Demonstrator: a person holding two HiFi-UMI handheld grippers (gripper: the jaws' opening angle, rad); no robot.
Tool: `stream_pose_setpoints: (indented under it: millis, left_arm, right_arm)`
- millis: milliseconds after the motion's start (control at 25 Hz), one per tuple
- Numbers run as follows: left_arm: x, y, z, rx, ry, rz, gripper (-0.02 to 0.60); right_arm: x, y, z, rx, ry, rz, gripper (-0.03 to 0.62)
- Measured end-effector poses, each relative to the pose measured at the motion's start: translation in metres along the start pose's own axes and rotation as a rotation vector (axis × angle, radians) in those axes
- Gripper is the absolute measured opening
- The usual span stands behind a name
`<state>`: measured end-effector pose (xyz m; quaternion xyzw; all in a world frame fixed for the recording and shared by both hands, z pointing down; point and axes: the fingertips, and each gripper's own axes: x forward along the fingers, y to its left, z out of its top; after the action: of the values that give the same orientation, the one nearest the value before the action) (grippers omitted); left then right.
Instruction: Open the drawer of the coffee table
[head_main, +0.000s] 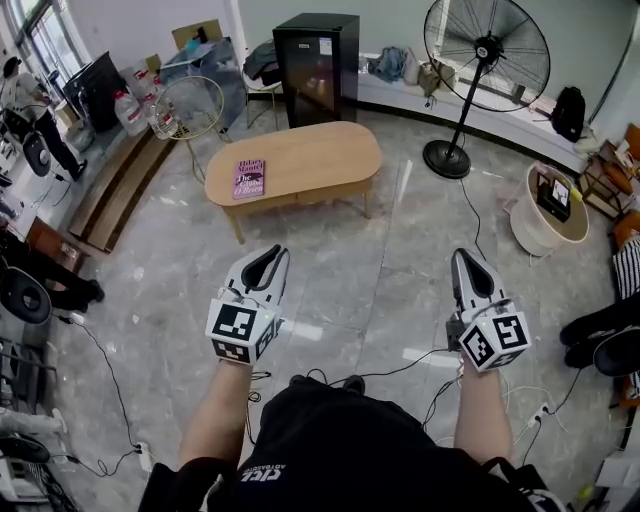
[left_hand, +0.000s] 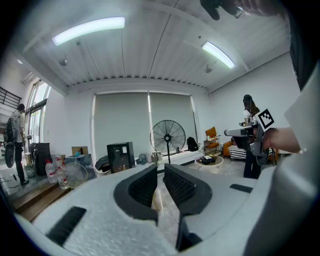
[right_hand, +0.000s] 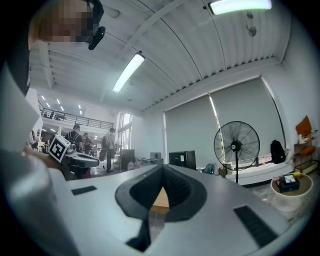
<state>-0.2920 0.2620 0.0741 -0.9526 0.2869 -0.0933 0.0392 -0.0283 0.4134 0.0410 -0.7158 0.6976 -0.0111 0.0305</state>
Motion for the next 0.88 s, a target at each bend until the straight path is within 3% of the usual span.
stream_pose_setpoints:
  millis: [120, 200, 360, 600, 880]
  left_arm:
    - [0.008, -0.014, 0.0, -0.006, 0.003, -0.006, 0.116]
    - [0.011, -0.022, -0.001, -0.009, 0.005, -0.021, 0.146]
    - [0.017, -0.034, -0.002, -0.005, 0.013, -0.04, 0.183]
    - [0.026, -0.037, -0.008, -0.016, 0.041, -0.044, 0.25]
    - [0.037, -0.019, -0.013, -0.043, 0.048, -0.026, 0.279]
  right_arm:
    - [-0.007, -0.013, -0.005, -0.004, 0.02, 0.003, 0.01]
    - [-0.008, -0.015, -0.012, 0.009, 0.045, 0.019, 0.134]
    - [-0.012, -0.018, -0.02, 0.005, 0.071, 0.018, 0.215]
    - [-0.009, -0.026, -0.024, -0.016, 0.08, -0.002, 0.309]
    - [0.011, -0.026, -0.028, -0.023, 0.093, 0.006, 0.382]
